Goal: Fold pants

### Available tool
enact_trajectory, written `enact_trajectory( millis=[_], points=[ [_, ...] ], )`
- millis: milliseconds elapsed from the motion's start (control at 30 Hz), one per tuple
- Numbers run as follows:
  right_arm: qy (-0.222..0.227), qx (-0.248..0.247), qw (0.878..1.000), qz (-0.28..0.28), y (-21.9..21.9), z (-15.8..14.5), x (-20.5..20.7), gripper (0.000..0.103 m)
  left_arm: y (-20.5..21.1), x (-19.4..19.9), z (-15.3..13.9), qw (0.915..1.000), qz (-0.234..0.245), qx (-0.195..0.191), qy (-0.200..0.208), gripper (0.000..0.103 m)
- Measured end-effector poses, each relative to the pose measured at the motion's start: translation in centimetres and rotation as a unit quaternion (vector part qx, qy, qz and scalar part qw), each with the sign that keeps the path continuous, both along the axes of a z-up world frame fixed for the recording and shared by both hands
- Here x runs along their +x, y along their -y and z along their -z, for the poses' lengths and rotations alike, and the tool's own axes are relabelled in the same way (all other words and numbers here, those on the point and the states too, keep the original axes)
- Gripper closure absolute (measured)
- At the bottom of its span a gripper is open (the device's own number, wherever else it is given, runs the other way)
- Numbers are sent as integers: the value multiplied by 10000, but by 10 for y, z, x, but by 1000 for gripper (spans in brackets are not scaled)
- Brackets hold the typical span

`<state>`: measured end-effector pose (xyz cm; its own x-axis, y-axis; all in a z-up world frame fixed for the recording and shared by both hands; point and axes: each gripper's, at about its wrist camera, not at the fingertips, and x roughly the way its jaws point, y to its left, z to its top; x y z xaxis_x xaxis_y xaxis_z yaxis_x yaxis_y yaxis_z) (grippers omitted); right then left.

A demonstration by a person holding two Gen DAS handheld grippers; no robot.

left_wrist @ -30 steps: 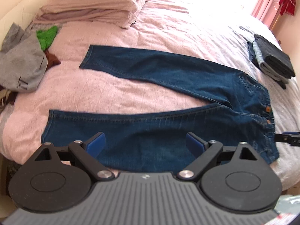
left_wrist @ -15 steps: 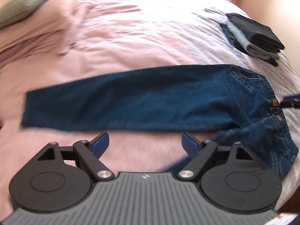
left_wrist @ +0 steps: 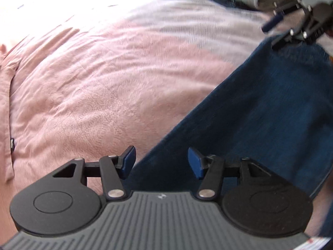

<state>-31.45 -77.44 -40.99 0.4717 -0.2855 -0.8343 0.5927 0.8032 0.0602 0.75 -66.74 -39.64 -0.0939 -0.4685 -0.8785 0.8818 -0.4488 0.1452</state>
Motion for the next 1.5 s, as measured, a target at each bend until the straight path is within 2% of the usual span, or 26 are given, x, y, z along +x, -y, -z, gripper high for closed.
enact_trajectory(
  millis=[167,267,300,333,367,400,500,600,700,767,867,967,1067,1100,1200,1267,1300,1400,1467,1500],
  points=[
    [-334,359,9978,-453,32,29,14,51,12,22,14,9983,349,438,-142,54],
    [-399,839,9936,-637,44,45,10,52,7,23,19,9974,511,514,-41,62],
    [-357,953,9926,-665,47,47,9,65,5,22,21,9971,567,500,22,73],
    [-311,998,9919,-724,47,47,8,73,2,20,21,9970,597,475,111,87],
    [-349,1009,9914,-756,45,46,7,85,-2,18,20,9972,581,421,204,92],
    [-397,908,9916,-827,40,42,6,92,-6,17,18,9975,556,323,283,95],
    [-390,336,9941,-960,15,23,0,95,-29,11,1,9977,482,-91,477,99],
    [-294,-412,9942,-948,-27,-10,-8,95,-64,-1,-26,9955,273,-581,692,100],
    [-301,-1256,9873,-928,-88,-43,-13,96,-115,-18,-63,9909,-176,-1069,799,100],
    [-370,-1844,9774,-966,-140,-64,-19,96,-160,-30,-87,9884,-554,-1235,684,100],
    [-410,-2294,9681,-926,-224,-84,-31,96,-236,-51,-106,9864,-957,-1241,500,100],
    [-473,-2150,9714,-889,-302,-91,-42,96,-308,-69,-103,9857,-1359,-954,285,100],
    [-822,-1597,9809,-744,-367,-75,-45,93,-366,-79,-82,9807,-1909,-310,-272,96],
    [-1024,-1380,9830,-648,-384,-65,-45,90,-379,-81,-73,9781,-2044,-93,-380,90],
    [-1690,-758,9826,-140,-425,-24,-43,86,-413,-81,-53,9661,-2404,504,-798,84],
    [-1859,-454,9808,386,-437,-11,-50,86,-428,-73,-50,9550,-2682,673,-1075,78],
    [-1797,-274,9809,694,-439,-9,-54,86,-434,-67,-51,9505,-2811,697,-1121,74],
    [-1027,184,9762,1900,-432,-23,-83,83,-438,-53,-60,9417,-3135,559,-1085,72],
    [-315,521,9563,2860,-416,-33,-108,79,-428,-45,-65,9384,-3279,405,-1011,65],
    [88,675,9393,3362,-411,-37,-125,76,-421,-42,-68,9375,-3325,304,-979,57]
  ],
)
